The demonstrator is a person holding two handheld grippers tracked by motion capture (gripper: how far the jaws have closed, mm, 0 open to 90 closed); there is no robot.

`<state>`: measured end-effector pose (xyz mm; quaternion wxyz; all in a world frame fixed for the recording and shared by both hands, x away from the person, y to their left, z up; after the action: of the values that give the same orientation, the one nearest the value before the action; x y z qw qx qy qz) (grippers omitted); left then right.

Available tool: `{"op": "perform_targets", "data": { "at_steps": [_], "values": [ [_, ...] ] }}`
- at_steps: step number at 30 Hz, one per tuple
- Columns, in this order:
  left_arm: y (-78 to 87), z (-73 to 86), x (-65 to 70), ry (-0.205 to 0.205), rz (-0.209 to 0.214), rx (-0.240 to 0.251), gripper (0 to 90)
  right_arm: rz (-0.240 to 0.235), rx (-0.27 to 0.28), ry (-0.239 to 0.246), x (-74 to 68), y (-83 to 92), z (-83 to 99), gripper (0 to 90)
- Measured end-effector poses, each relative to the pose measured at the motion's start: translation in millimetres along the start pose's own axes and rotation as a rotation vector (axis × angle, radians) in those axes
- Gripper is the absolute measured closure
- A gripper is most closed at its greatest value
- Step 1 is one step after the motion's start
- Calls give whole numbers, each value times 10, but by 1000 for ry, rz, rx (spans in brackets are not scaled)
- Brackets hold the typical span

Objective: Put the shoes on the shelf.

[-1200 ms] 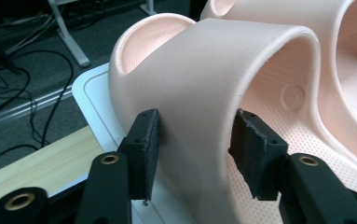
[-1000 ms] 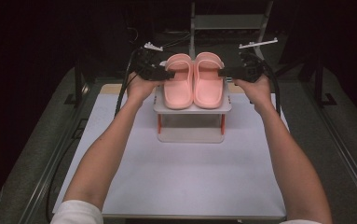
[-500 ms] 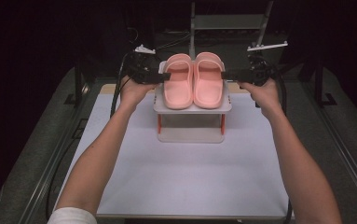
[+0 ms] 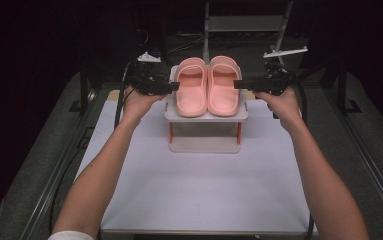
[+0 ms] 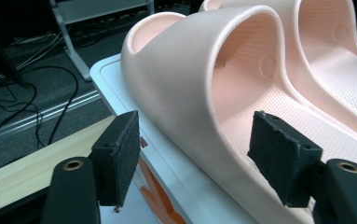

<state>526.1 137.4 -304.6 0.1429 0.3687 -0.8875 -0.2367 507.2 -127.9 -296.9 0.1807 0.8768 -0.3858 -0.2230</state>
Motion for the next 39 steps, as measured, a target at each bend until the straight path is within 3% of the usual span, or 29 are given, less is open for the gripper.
{"op": "perform_targets", "data": {
  "at_steps": [8, 20, 25, 29, 33, 39],
  "values": [
    [66, 34, 17, 2, 21, 19, 284, -7, -4, -3, -23, 33, 29, 436],
    [178, 143, -61, 31, 6, 35, 191, -24, -5, -10, -18, 100, 108, 394],
    [230, 182, -50, 46, 26, 54, 188, -39, 8, -11, -36, 136, 127, 372],
    [260, 205, -37, 41, 20, 56, 179, -46, 10, -18, -29, 163, 162, 361],
    [277, 228, -14, 6, -4, 43, 164, -49, 5, -23, -23, 192, 211, 349],
    [296, 225, 9, 7, 2, 54, 153, -58, 9, -30, -8, 235, 247, 340]
  ]
}}
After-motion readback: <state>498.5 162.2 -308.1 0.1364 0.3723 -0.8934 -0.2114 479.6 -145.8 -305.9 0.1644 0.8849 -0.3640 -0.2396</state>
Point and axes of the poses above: each handheld gripper's, and its own axes: y roughly backward along the jaws, z roughly out of its underside, x roughly to its right, the point moved 8 cm from there along -y, roughly forward along the jaws, and after that the axes turned 5 degrees about z, right-handed, at the moved point
